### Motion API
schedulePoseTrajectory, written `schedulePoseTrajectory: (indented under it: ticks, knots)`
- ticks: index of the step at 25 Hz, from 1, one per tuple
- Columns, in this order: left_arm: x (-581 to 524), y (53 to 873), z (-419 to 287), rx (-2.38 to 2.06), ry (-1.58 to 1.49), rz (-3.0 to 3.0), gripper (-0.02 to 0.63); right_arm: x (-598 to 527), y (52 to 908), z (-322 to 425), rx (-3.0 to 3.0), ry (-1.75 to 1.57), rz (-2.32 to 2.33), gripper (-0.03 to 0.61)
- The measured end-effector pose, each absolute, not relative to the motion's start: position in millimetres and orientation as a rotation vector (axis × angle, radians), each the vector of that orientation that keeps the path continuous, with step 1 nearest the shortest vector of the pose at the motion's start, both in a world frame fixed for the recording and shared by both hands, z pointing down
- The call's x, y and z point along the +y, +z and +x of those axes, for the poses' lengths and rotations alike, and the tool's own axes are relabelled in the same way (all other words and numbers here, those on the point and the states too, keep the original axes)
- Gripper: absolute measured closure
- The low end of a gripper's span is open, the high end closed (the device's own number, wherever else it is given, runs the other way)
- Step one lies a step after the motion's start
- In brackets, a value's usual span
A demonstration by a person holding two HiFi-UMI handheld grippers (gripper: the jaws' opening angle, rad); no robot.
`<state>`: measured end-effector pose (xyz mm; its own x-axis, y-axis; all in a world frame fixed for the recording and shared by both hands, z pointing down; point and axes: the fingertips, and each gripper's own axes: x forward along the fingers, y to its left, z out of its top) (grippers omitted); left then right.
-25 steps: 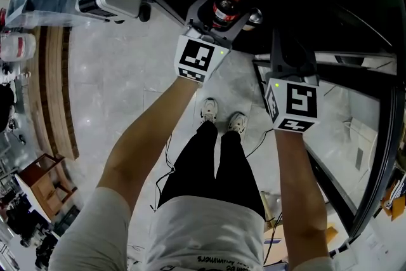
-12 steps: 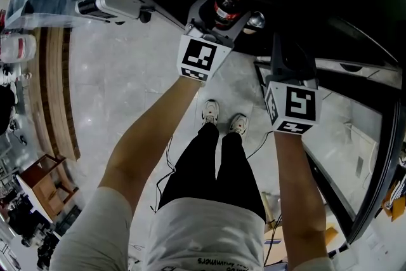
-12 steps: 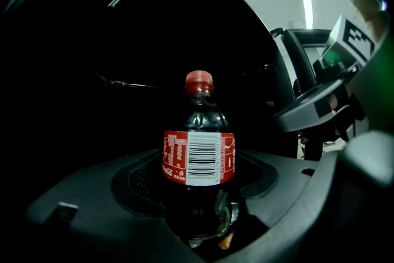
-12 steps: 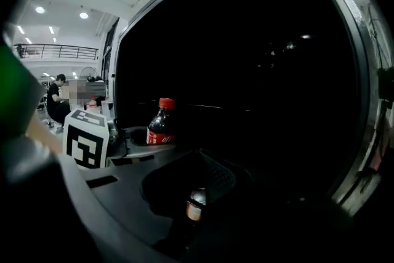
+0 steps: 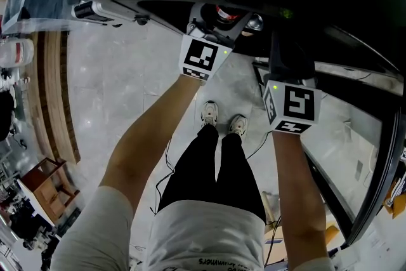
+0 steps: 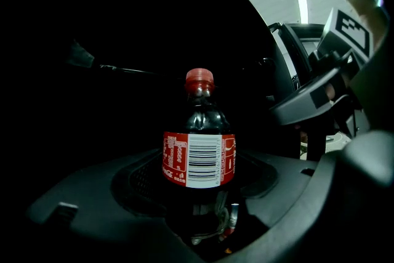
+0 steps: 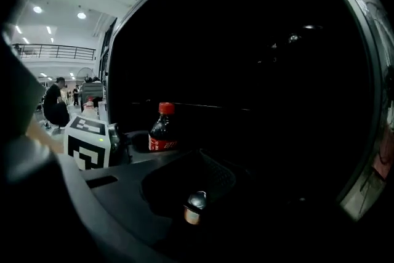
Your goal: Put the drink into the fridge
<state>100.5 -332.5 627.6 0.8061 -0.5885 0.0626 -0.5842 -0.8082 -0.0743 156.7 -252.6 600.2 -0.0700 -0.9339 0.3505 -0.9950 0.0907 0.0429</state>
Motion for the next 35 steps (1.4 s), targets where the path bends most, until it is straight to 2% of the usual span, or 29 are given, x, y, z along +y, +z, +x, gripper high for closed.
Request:
schedulePoseTrajectory:
  ticks: [35]
  knots:
    - [-344.0, 672.2, 94.3, 1.061, -0.135, -2.963, 0.295, -245.8, 620.0, 161.4, -2.077, 0.336, 1.903, 0.572]
